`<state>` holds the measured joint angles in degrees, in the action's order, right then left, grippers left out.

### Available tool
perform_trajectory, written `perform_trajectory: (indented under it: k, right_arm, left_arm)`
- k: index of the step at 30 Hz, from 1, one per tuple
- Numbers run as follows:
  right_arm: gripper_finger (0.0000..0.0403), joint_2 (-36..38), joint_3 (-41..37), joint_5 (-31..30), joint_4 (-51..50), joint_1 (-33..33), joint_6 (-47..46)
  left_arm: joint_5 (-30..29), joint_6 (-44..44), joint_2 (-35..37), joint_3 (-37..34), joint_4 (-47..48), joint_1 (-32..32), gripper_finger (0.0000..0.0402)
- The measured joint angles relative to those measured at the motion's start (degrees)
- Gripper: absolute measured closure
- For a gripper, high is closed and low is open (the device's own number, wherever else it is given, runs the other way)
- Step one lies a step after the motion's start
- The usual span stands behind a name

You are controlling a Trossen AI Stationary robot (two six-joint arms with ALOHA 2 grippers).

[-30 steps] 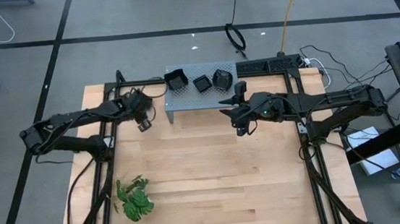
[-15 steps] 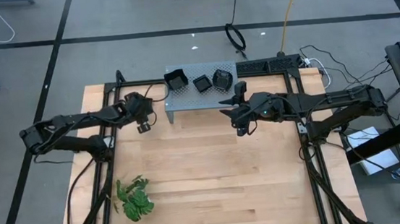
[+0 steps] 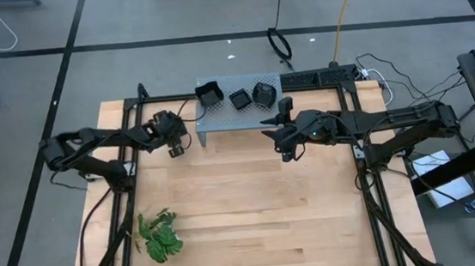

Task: Pick & Place Mini shaped plates
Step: Stack the black square plate on top of the black square plates on the shelf

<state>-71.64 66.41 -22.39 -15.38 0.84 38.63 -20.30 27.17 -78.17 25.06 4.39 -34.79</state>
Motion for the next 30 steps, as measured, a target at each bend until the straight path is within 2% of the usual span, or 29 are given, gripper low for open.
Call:
perform_trajectory:
  k: [5,9,12,16,18,23,30]
  right_arm:
    - [0.0277,0.0,0.0,0.0,0.0,0.0,0.0]
    - [0.0277,0.0,0.0,0.0,-0.1,0.0,0.0]
    - [0.0277,0.0,0.0,0.0,-0.2,0.0,0.0]
    - [0.0277,0.0,0.0,0.0,-0.3,0.0,0.0]
    - [0.0277,0.0,0.0,0.0,-0.3,0.0,0.0]
    - [0.0277,0.0,0.0,0.0,-0.3,0.0,0.0]
    - [0.0277,0.0,0.0,0.0,-0.3,0.0,-0.4]
  left_arm:
    - [-4.6,-3.6,-5.8,0.2,-5.4,0.1,0.0245]
    - [-3.9,-7.0,-7.1,0.2,-5.0,0.1,0.0252]
    - [-2.2,-9.7,-7.1,0.2,-4.5,0.0,0.0285]
    - [-0.8,-13.9,-7.2,0.1,-4.3,0.2,0.0362]
    - [-0.8,-16.7,-7.2,0.1,-4.4,0.4,0.0388]
    - [-1.0,-21.1,-5.0,0.0,-2.7,2.9,0.0376]
    - [-1.6,-27.3,4.2,-0.1,3.2,7.3,0.0395]
